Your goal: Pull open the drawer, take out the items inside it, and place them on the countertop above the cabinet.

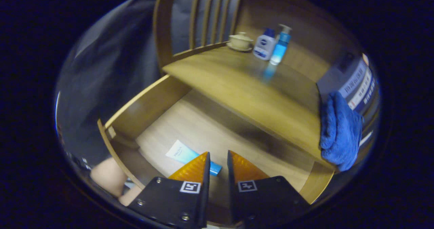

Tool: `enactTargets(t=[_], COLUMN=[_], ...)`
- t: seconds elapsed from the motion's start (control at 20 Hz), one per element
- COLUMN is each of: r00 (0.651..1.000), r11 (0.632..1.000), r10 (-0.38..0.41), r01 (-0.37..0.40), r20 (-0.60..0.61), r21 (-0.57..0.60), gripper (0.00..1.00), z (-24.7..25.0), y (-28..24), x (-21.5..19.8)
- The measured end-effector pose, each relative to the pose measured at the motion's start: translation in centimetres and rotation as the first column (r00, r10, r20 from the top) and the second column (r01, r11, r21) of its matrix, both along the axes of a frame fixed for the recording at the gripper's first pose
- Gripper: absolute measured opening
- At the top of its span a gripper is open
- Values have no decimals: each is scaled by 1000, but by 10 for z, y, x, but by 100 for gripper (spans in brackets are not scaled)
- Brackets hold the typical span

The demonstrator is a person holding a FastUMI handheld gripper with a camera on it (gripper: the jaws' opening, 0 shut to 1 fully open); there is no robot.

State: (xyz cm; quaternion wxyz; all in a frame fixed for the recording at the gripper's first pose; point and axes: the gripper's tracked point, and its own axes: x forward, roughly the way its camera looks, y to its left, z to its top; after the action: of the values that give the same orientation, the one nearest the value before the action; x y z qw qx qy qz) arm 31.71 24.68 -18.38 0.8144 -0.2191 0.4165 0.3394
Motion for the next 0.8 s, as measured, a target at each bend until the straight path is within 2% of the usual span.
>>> enactTargets(t=[0.1, 0.15, 0.2, 0.25, 0.35, 0.55, 0.7, 0.8], r00=[996, 991, 985, 979, 970, 937, 916, 910], r11=[995, 990, 983, 976, 966, 927, 896, 892], r10=[90, 128, 162, 187, 224, 308, 354, 354], r01=[-91, -130, -166, -194, -233, -334, -390, -397], r20=[-22, -35, -56, -77, -93, -164, -187, -214], r21=[-43, -63, -79, -95, -110, -172, -214, -213], gripper=[38, 38, 46, 48, 60, 71, 72, 72], z=[-11, -16, -21, -23, -31, -50, -64, -68], y=[6, 8, 10, 8, 11, 12, 13, 14], x=[-8, -12, -15, -18, -17, -18, -15, -17])
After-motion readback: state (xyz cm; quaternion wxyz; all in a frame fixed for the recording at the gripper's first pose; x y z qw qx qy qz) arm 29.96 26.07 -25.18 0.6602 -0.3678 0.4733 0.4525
